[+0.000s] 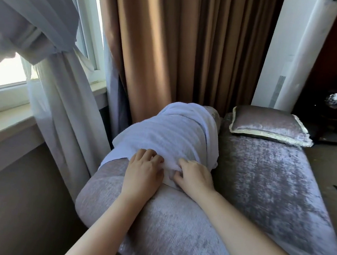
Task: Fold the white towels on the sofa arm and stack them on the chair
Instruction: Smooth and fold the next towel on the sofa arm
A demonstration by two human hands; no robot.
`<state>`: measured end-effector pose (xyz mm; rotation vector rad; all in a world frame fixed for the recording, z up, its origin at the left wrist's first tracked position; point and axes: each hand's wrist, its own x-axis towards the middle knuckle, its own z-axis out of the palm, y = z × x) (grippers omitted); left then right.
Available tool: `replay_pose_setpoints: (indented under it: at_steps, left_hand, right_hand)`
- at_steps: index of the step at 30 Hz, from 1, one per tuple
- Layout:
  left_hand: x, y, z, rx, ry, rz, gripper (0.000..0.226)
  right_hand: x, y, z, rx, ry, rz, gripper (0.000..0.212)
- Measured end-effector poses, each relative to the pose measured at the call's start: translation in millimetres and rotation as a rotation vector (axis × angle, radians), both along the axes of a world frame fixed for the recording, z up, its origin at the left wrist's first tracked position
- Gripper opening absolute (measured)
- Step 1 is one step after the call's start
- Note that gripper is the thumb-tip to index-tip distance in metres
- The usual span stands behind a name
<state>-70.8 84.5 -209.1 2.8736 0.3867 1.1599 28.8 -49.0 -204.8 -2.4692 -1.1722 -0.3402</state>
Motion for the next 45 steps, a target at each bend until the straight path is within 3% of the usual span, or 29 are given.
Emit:
replay_pose_setpoints:
  at_steps: [4,8,12,14,15,18,21,23,26,28,32,37,40,43,45]
  left_hand:
    - [-2,-5,7,-0.008,0.025,0.007,0.011]
    - [-8,6,30,0.047,0.075,0.066,0.033]
    - [-8,17,82,0.163,0.056,0.131,0.033]
    - [-12,15,111,0.171,0.076,0.091,0.016]
    - [-14,14,122,0.166,0.124,0.086,0.006]
    - [-24,18,127,0.252,0.502,0.088,0.019]
    - [-36,22,106,0.161,0.708,0.018,0.021]
    - [-37,24,93,0.094,0.685,-0.035,0.031]
    - [-31,26,84,0.199,0.615,-0.010,0.039]
    - [-27,24,82,0.217,0.590,0.009,0.044]
    - [-21,27,79,0.202,0.606,0.051,0.047]
    - [-11,17,100,0.088,0.552,0.134,0.074]
    - [-10,10,121,0.068,0.438,0.111,0.044]
    - [-19,10,121,0.149,0.272,-0.104,0.009]
    - [-37,10,112,0.275,0.293,-0.207,0.014]
  right_hand:
    - [-7,-10,6,0.203,0.084,-0.042,0.009]
    - [-20,-23,14,0.419,0.029,-0.088,0.015]
    - [-20,-28,35,0.429,0.089,-0.201,0.015]
    - [-18,-28,48,0.367,0.189,-0.145,0.015]
    - [-18,-29,51,0.300,0.259,-0.081,0.015]
    - [-22,-36,44,0.080,0.366,0.021,0.015]
    - [-20,-39,30,0.163,0.359,-0.042,0.017]
    - [-17,-34,25,0.163,0.307,-0.097,0.019]
    - [-17,-18,14,-0.031,0.291,-0.134,0.039]
    - [-18,-9,9,-0.051,0.266,-0.166,0.032]
    - [-6,-12,19,0.065,0.168,-0.202,0.012]
    - [2,-34,71,0.352,0.129,-0.082,0.008]
    - [-18,-49,103,0.411,0.032,0.052,0.002]
    - [-42,-72,111,0.350,-0.010,0.135,0.003]
    - [-58,-89,103,0.307,0.022,0.184,0.009]
